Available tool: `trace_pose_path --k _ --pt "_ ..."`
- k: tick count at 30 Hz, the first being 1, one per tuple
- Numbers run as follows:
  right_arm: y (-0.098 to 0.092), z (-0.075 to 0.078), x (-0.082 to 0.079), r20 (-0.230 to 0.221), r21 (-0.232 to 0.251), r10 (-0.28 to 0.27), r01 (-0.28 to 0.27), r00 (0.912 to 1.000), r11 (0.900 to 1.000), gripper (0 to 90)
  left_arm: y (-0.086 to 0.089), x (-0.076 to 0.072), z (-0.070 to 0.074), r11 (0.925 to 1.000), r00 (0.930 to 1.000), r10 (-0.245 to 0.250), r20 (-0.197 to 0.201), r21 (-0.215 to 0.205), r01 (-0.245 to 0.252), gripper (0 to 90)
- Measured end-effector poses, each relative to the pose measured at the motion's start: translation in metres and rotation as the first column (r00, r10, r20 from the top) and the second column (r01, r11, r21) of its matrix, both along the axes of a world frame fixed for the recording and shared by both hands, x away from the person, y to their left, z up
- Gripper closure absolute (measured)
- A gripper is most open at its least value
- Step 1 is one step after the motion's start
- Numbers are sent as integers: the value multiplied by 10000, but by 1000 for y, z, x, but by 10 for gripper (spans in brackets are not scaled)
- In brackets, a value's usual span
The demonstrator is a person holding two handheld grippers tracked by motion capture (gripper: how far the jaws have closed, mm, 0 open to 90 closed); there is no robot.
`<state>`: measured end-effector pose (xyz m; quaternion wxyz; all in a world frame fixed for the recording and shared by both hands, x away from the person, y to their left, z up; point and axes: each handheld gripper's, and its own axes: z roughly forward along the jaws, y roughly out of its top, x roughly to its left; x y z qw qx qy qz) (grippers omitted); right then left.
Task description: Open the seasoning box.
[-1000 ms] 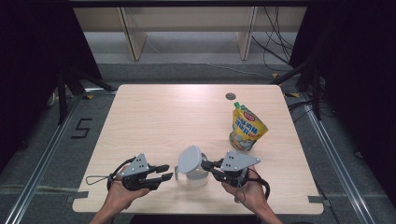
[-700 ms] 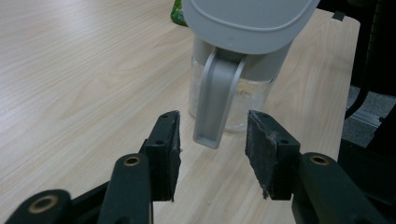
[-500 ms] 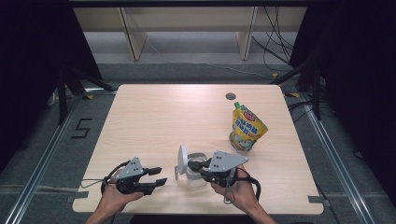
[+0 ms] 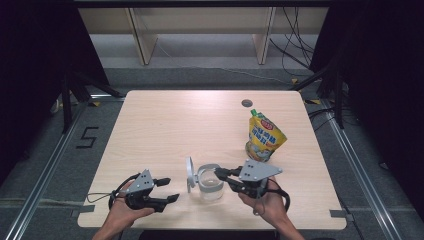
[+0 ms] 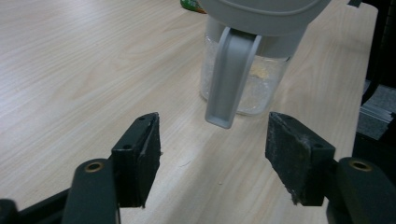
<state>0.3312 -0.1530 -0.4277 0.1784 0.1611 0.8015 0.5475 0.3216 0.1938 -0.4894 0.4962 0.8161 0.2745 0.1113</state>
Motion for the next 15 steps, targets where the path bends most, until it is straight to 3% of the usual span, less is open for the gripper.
trace_pose_path --k 5,6,8,9,10,11,15 --pt "-35 -9 7 -185 297 -778 783 9968 9965 789 1 1 1 9996 9996 253 87 -160 -252 291" --pt "-41 -9 7 -294 350 -1083 1093 9937 9934 777 2 2 1 9998 9994 218 280 3 -218 281" --pt "-52 -10 9 -335 337 -1357 1368 9902 9900 761 2 1 1 9995 9992 304 248 15 -305 267" --pt "-57 -11 11 -65 383 -1487 1489 9889 9881 756 2 1 1 9995 9989 308 361 47 -310 267" --pt "-62 -12 9 -561 363 -1585 1606 9858 9863 750 3 2 1 9998 9989 220 409 -14 -220 265" --pt "-66 -15 9 -335 407 -1834 1847 9825 9820 742 3 2 1 9997 9986 223 474 -33 -221 263" --pt "-83 -23 11 -643 168 -2246 2261 9723 9740 719 5 1 2 9992 9984 391 405 -92 -387 256"
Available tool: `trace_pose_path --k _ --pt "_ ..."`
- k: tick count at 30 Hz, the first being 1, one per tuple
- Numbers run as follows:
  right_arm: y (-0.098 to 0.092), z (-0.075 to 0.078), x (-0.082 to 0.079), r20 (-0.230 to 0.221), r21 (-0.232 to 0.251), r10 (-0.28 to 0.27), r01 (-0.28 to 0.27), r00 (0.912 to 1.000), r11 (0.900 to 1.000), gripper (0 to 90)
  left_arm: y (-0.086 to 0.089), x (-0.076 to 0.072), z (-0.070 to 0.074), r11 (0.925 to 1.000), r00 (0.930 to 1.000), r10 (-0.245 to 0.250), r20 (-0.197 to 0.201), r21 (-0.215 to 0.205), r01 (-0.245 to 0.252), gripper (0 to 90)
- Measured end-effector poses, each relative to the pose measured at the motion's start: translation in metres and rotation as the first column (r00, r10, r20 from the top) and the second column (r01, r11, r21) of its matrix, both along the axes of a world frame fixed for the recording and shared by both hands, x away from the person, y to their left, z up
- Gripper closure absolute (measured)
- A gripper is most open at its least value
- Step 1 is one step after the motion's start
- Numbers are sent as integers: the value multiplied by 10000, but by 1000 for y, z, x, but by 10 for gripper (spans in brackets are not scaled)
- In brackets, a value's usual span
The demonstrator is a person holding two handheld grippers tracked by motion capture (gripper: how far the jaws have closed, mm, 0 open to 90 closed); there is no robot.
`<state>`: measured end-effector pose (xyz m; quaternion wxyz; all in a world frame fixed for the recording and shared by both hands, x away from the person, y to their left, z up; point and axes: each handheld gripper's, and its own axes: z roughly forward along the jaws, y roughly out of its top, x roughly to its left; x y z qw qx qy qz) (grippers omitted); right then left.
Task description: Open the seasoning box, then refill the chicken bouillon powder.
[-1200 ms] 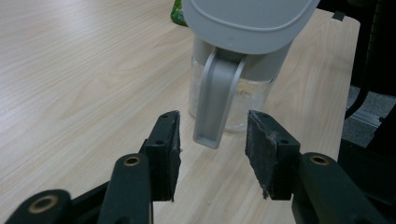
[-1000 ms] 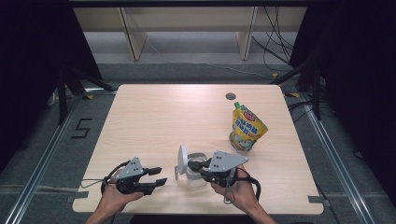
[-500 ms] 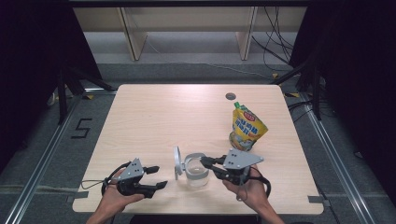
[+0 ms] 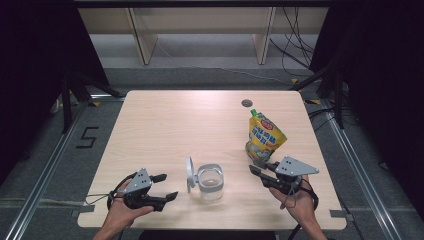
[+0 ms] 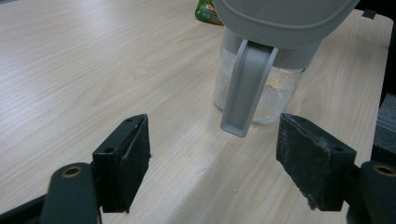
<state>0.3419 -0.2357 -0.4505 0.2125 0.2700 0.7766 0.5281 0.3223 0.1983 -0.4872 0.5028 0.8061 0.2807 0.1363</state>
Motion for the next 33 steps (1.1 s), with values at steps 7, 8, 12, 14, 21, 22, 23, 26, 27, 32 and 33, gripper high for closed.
trace_pose_path --k 7,8,12,14,21,22,23,26,27,32,33 --pt "-14 -7 1 15 -6 -422 422 9991 9991 659 -1 -1 1 10000 10000 -77 4 -60 77 248" --pt "-16 -8 -1 -279 -9 -613 613 9977 9981 644 -1 0 1 9999 9998 -165 133 26 164 248" --pt "-25 -11 0 -567 131 -978 987 9936 9950 585 -1 -2 2 10000 9998 4 185 -38 -4 245" --pt "-31 -13 3 -324 16 -1139 1140 9930 9935 565 -1 -2 2 9999 9999 88 118 -80 -87 245" --pt "-47 -20 12 -545 99 -1918 1926 9799 9812 431 -3 -3 0 9997 9999 113 30 -206 -112 249" --pt "-48 -20 11 -661 277 -2189 2211 9735 9749 418 -2 -3 1 9999 9999 43 148 -115 -41 249" --pt "-50 -20 12 -732 278 -2157 2182 9737 9755 406 -2 -3 1 10000 9998 54 181 -70 -52 249" --pt "-52 -21 15 -723 438 -2419 2454 9676 9684 372 -2 -4 1 10000 9999 67 149 -74 -66 249" --pt "-52 -22 17 -629 456 -2479 2510 9667 9669 355 -2 -4 1 10000 9999 41 166 -36 -41 249" --pt "-53 -25 27 -422 328 -2578 2592 9653 9653 304 -1 -6 0 9999 9999 134 100 -102 -133 247" --pt "-54 -25 28 -497 304 -2656 2672 9628 9631 298 0 -6 0 9999 9999 122 115 -55 -122 247"
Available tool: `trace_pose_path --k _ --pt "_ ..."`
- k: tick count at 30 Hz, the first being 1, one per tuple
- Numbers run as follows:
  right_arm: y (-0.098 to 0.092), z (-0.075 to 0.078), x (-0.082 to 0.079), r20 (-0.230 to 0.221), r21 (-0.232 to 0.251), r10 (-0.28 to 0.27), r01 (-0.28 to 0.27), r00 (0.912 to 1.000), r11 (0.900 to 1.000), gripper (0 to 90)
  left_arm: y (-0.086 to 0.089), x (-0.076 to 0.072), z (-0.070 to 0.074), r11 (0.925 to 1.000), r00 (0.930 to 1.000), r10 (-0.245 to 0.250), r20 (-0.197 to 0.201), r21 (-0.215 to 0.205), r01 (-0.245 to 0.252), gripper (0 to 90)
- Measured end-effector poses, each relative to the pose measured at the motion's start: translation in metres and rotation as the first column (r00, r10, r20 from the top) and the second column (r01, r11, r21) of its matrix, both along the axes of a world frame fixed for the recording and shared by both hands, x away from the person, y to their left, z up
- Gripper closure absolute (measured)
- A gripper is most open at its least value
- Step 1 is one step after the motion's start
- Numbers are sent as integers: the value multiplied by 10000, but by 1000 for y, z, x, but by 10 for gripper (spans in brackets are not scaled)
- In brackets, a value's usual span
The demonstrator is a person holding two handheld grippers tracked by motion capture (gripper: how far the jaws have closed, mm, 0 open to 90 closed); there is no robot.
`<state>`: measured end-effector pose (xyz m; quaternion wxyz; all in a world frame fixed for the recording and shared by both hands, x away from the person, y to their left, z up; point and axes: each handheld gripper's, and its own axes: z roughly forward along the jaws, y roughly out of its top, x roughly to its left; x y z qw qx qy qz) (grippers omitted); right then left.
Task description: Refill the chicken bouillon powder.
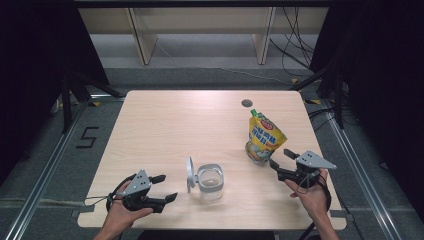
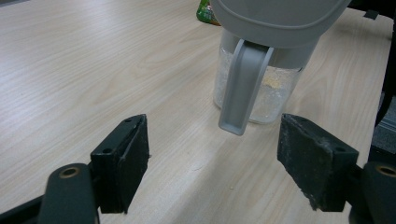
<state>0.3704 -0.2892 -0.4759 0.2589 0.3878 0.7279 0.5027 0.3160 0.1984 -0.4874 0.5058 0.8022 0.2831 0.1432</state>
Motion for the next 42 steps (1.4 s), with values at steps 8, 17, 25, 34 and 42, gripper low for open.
trace_pose_path --k 8,17,25,34,42 --pt "1 -7 18 161 327 -260 255 9995 9991 162 0 0 -2 10000 9999 93 -62 11 -93 246" --pt "18 -17 37 223 391 84 -92 9997 9992 158 -3 2 -1 10000 10000 26 -2 77 -26 247" --pt "25 -23 46 215 459 50 -59 9998 9989 159 -5 3 -3 9999 9998 -132 -115 43 133 247" --pt "26 -29 54 477 691 83 -116 9988 9975 166 -5 4 -4 9996 9996 -276 -88 54 276 247" --pt "28 -37 61 256 666 54 -70 9997 9978 194 -6 3 -4 9998 9997 -147 -198 126 150 247"
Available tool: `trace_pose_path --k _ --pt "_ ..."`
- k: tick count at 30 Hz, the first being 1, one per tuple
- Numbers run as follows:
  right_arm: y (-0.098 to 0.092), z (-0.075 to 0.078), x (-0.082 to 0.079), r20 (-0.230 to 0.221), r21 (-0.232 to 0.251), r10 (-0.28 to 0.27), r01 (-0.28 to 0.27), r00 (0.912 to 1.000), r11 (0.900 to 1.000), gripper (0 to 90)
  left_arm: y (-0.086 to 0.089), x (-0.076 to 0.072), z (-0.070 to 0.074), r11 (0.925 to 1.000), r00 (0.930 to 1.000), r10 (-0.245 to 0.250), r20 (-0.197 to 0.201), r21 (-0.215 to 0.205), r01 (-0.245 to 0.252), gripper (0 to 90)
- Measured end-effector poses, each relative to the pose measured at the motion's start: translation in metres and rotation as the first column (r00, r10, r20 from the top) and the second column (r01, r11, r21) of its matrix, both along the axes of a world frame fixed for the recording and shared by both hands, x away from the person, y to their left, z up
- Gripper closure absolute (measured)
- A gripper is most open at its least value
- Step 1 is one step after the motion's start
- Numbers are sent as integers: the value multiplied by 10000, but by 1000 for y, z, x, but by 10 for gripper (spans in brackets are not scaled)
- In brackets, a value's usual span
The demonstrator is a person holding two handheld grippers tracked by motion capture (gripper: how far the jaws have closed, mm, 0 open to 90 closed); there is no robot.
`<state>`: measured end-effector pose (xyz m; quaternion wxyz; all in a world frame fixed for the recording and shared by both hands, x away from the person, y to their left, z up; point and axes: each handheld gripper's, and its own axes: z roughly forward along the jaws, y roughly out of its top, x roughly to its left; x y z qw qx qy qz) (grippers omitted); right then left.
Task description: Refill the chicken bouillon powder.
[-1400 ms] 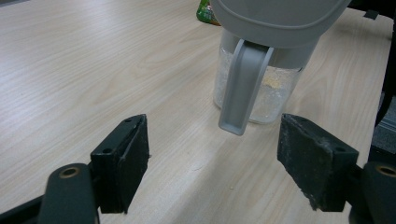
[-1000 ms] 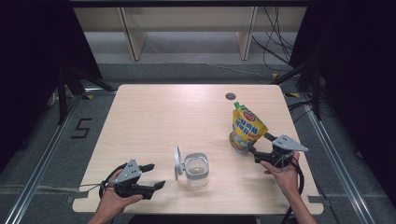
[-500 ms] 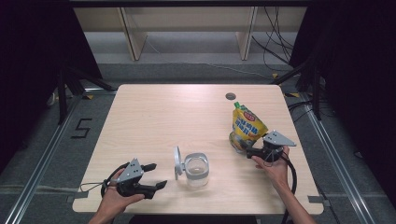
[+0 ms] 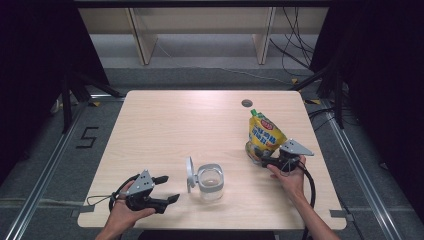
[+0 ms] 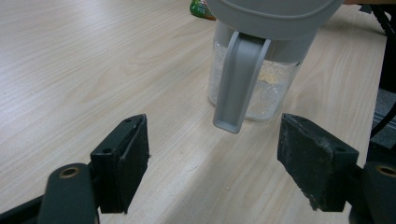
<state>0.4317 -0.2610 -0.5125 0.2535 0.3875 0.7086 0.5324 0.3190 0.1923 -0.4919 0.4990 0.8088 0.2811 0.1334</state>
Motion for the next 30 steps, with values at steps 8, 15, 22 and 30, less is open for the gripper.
trace_pose_path --k 8,15,22,30 --pt "-2 -2 5 228 58 177 -178 9996 9998 222 -1 1 -1 9998 9999 -141 31 -102 141 247" --pt "-2 -2 5 267 101 250 -253 9993 9996 235 -2 1 -2 9998 9998 -178 55 74 177 248" --pt "2 -3 7 422 258 201 -212 9989 9994 257 -4 0 -2 9998 9998 -175 -67 -28 175 248" --pt "3 -3 10 572 322 259 -278 9980 9991 279 -5 1 -2 9998 9998 -196 -45 63 197 248"
